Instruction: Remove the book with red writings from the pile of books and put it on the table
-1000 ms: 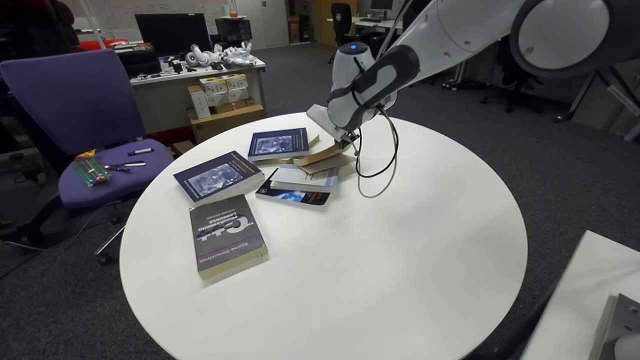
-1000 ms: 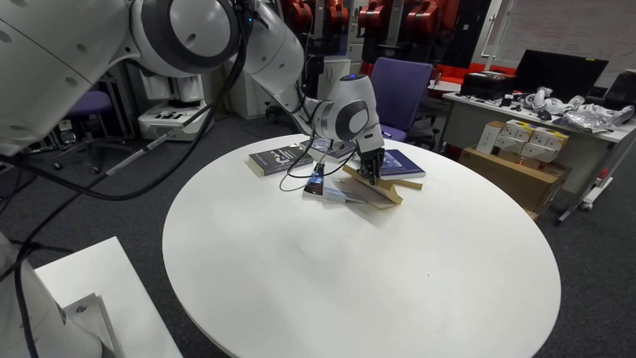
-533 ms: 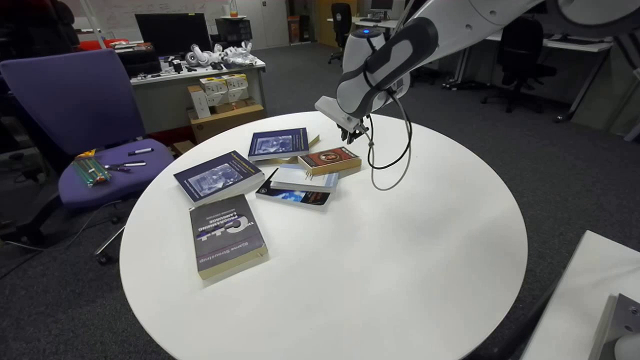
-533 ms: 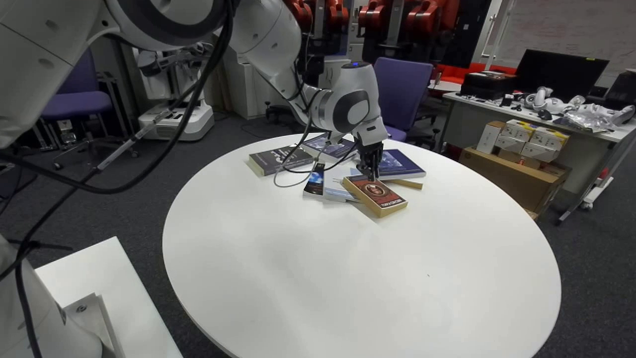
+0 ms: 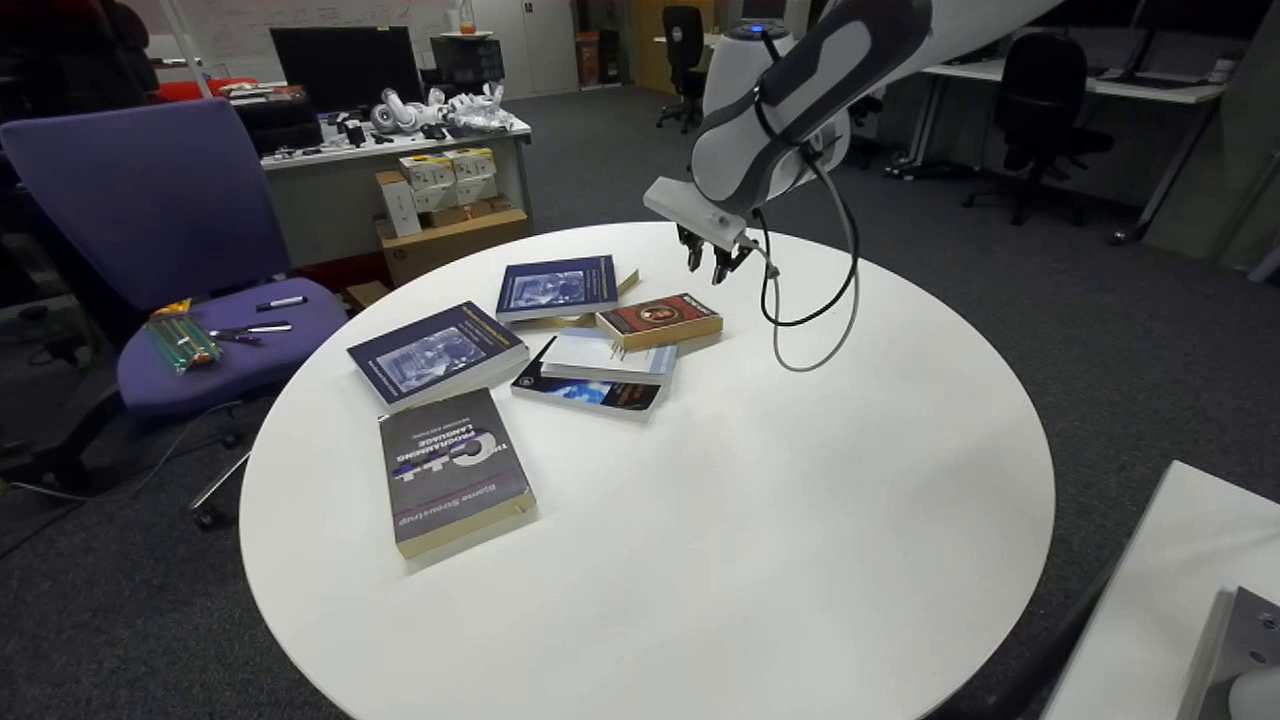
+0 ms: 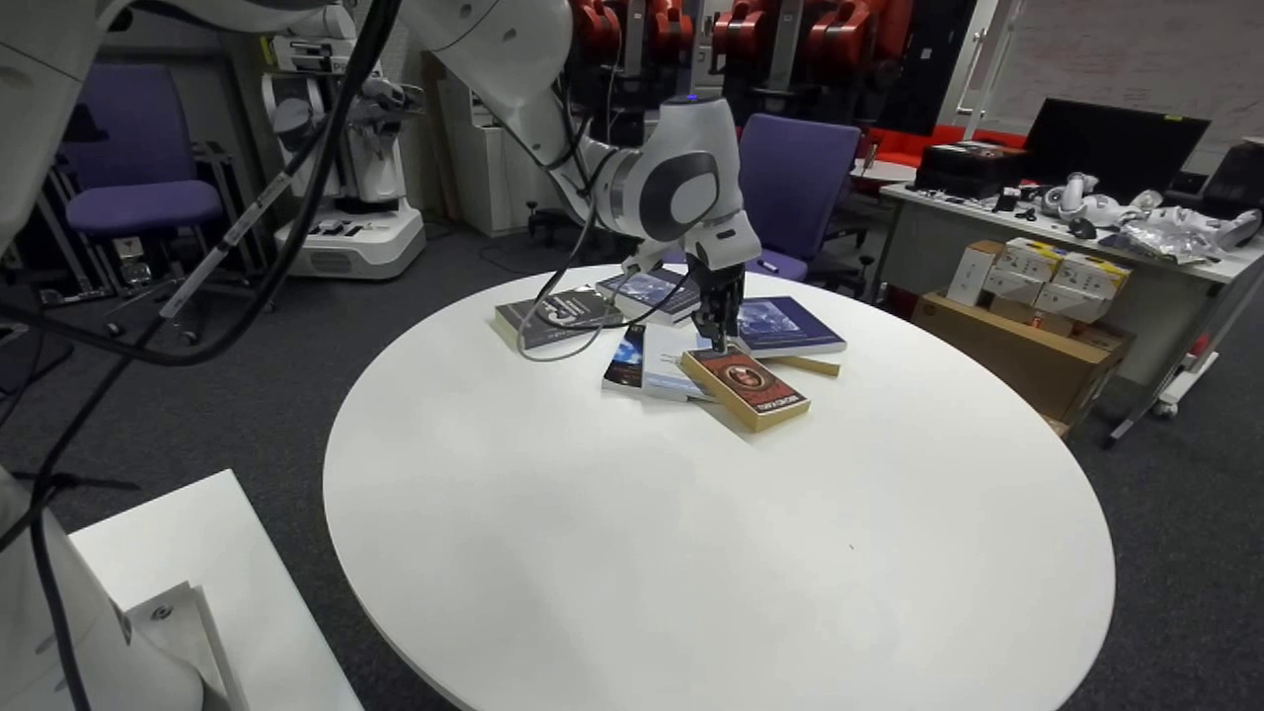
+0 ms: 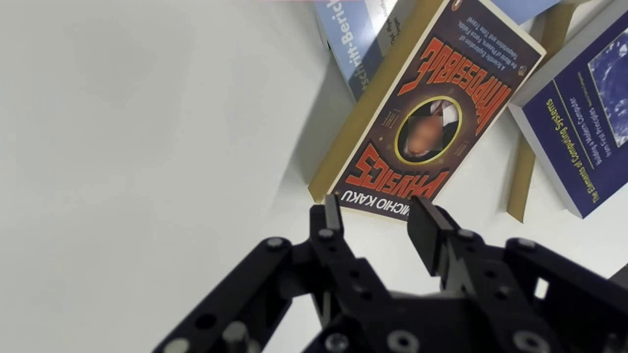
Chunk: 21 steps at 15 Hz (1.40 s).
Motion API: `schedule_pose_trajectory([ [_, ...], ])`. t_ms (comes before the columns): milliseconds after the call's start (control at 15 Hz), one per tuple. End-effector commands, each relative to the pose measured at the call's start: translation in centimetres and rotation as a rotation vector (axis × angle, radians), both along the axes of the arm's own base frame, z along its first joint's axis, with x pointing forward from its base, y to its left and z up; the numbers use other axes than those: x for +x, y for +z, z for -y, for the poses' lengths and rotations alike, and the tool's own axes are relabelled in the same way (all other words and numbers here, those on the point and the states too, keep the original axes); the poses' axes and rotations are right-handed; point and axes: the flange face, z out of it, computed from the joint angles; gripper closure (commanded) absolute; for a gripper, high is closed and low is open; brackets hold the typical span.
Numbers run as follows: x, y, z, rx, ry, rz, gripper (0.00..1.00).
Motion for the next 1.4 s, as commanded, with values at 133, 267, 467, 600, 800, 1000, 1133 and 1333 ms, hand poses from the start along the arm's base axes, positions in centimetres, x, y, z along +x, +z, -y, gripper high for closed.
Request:
schedule_pose_trajectory([
  [133, 0.3, -0.7, 0.4, 0.027, 0.013, -0.086, 0.08],
  [267, -0.3, -1.4, 0.0, 0.004, -0.004, -0.088, 0.00],
  [467, -0.3, -2.0, -0.2, 0.004, -0.002, -0.102, 0.00],
  [600, -0.3, -2.2, -0.2, 0.004, -0.002, -0.105, 0.00],
  [800, 0.3, -2.3, -0.1, -0.018, -0.039, -0.020, 0.00],
  [1000, 1.5, -4.0, 0.2, -0.021, -0.092, 0.086, 0.00],
  [1133, 1.8, -5.8, 0.3, -0.026, -0.124, 0.109, 0.00],
  [1333, 1.9, -8.2, 0.0, -0.022, -0.155, 0.129, 0.00],
])
